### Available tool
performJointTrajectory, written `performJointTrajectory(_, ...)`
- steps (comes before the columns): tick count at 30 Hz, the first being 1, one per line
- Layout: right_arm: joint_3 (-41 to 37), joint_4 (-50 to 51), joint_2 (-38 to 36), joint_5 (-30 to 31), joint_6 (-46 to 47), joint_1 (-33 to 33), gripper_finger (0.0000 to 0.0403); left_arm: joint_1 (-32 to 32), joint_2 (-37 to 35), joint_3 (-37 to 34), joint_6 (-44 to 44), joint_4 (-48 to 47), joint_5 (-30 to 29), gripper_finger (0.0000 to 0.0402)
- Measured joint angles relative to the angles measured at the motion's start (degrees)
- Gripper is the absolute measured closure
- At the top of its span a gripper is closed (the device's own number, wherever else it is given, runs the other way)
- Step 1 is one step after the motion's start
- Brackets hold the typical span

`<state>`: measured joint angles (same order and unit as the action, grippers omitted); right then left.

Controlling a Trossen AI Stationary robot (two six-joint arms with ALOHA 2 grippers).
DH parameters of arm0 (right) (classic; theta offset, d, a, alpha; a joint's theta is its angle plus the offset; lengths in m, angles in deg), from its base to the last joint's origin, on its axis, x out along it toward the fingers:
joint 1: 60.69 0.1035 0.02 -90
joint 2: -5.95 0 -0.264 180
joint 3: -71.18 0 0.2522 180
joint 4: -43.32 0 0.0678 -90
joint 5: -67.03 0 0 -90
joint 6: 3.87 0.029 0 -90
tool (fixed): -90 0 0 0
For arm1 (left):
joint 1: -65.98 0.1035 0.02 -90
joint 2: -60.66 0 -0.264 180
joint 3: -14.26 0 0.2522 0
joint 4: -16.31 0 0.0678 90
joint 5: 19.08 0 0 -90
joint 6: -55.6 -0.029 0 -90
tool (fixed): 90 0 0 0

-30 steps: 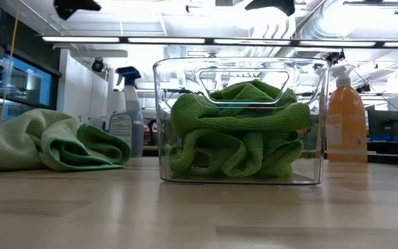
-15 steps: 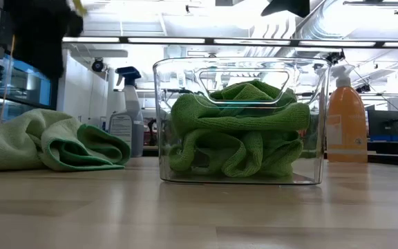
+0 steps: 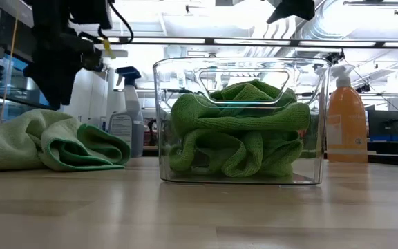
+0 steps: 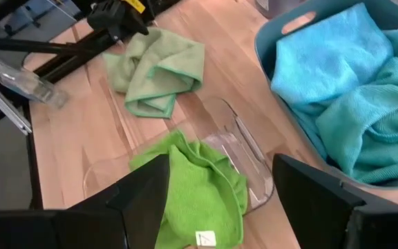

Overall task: Sort microfiber towel by color & place in baskets
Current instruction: Put the light green microfiber towel into the transparent bin

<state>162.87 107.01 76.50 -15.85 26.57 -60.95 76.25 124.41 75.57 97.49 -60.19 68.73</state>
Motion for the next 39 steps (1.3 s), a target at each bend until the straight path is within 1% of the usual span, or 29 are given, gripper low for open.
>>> performJointTrajectory(5,0.00,1.08,-0.01,0.00,-0.02,0.00,0.0147,0.26,3.46,0.02,1.51,0.02,-0.15,0.0220)
performJointTrajectory(11,0.00,1.71,-0.01,0.02,-0.88,0.02,0.0147,-0.95,7.81,0.02,2.51,0.99,-0.15,0.0220)
performJointTrajectory(16,0.00,1.74,-0.01,0.02,-2.05,0.02,0.0147,-2.70,11.10,0.02,3.88,4.22,-0.15,0.0220)
performJointTrajectory(23,0.00,1.74,-0.03,0.02,-2.40,0.02,0.0147,-5.72,16.85,0.02,6.01,4.82,-0.77,0.0220)
performJointTrajectory(33,0.00,1.77,-0.03,0.02,-2.40,0.02,0.0147,-9.35,25.81,0.07,7.54,10.29,-1.06,0.0220)
performJointTrajectory(39,0.00,1.74,-0.03,0.02,-2.43,0.03,0.0147,-11.08,30.20,0.36,7.51,11.18,-2.06,0.0220)
